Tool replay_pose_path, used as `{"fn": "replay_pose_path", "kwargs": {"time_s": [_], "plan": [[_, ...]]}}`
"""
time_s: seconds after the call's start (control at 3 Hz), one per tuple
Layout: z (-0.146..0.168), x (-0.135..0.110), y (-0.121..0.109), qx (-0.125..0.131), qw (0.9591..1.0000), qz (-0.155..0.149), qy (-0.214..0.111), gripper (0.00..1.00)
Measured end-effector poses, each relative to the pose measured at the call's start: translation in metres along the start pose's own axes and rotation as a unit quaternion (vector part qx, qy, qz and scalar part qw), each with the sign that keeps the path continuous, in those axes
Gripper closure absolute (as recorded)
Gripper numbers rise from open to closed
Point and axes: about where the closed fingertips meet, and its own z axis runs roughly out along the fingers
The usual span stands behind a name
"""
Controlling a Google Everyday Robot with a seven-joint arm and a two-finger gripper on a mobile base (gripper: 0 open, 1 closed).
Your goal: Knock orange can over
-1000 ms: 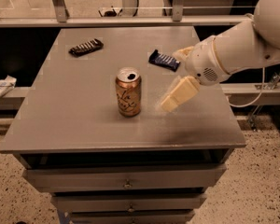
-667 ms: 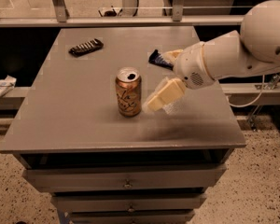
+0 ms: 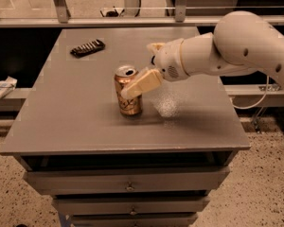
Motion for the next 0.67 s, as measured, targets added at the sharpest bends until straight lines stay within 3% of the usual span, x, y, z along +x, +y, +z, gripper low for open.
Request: {"fn": "replay_pose_path", "kwargs": {"time_s": [0.67], "plan": [[0.03,-0.05,-0.039,0.019,0.9995,0.008,-0.025,0.0]]}}
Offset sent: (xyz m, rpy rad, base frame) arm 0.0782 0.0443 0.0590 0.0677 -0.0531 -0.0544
